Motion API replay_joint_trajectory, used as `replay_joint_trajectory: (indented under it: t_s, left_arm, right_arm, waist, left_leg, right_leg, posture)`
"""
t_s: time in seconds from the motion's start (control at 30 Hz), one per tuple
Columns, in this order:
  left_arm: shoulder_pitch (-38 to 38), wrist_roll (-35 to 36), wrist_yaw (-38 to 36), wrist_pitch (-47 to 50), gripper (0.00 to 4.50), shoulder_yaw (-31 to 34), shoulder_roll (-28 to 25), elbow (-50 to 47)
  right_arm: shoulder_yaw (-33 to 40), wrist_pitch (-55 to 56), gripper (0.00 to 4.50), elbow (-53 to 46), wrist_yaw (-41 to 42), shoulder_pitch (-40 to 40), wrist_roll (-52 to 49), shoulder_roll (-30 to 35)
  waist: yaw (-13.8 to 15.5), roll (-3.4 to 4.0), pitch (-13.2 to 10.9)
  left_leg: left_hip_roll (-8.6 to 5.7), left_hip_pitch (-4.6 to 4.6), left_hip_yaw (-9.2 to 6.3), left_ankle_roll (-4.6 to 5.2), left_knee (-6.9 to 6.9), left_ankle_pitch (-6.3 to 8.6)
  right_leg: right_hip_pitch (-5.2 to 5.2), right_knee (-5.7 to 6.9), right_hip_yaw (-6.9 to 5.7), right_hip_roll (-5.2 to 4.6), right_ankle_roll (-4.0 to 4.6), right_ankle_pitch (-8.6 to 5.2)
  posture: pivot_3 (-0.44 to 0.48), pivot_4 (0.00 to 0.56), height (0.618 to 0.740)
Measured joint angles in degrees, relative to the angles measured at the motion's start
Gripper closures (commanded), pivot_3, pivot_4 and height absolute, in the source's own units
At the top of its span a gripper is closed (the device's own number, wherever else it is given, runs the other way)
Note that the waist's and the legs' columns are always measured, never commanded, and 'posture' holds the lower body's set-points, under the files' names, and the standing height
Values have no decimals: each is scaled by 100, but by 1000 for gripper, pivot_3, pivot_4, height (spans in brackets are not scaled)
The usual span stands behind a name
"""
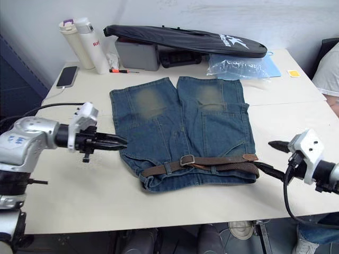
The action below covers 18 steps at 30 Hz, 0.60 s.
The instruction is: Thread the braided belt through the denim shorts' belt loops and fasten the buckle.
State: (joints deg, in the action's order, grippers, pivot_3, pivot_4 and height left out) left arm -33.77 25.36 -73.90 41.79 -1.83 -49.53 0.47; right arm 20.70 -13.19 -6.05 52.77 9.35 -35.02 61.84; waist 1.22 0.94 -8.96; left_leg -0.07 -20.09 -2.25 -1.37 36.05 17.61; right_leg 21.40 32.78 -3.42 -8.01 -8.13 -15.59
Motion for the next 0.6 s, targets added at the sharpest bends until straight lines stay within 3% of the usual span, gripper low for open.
replay_joint_trajectory:
  t_s: [0.03,0.07,0.13,0.2,0.3,0.4,0.6]
  left_arm:
    - [230,74,40,127,2098,151,-95,-185]
    - [625,173,176,305,1596,330,-106,-452]
    - [1378,521,555,635,733,860,98,-1006]
    - [2073,918,1097,1058,171,1517,339,-1661]
    - [2862,882,2061,1154,71,1879,848,-2303]
    - [3251,1006,2387,1260,71,1920,1016,-2530]
    - [3296,999,2812,1019,71,1803,1069,-2690]
  right_arm:
    - [6,-171,0,-19,37,46,-83,-35]
    - [35,-433,0,-62,42,86,-225,-141]
    - [63,-806,0,-184,-25,118,-438,-296]
    - [148,-1105,0,-393,-114,101,-580,-484]
    - [226,-1268,0,-566,-198,60,-563,-658]
    - [219,-1310,0,-705,-325,49,-411,-786]
    - [205,-1323,0,-1058,-627,-78,-185,-1121]
  waist:
    - [0,2,1]
    - [2,4,2]
    - [4,1,1]
    - [15,1,1]
    - [20,8,7]
    - [28,4,8]
    - [25,10,16]
  left_leg:
    - [0,0,1,1,-1,1]
    - [0,-1,3,0,0,1]
    - [3,1,2,-2,1,1]
    - [4,2,0,-3,1,1]
    - [2,9,2,-10,0,4]
    - [3,10,2,-12,1,4]
    - [2,10,3,-14,-1,4]
  right_leg:
    - [0,-2,1,0,0,0]
    - [2,-1,2,0,-1,0]
    - [2,5,3,0,-1,1]
    - [2,6,2,0,-1,0]
    - [-4,0,9,-1,-1,0]
    - [0,-15,7,0,4,-2]
    - [0,-19,8,0,12,-6]
  posture:
    - [0,150,740]
    - [0,150,740]
    - [0,150,740]
    - [0,150,740]
    - [0,150,740]
    - [0,150,740]
    - [0,150,740]
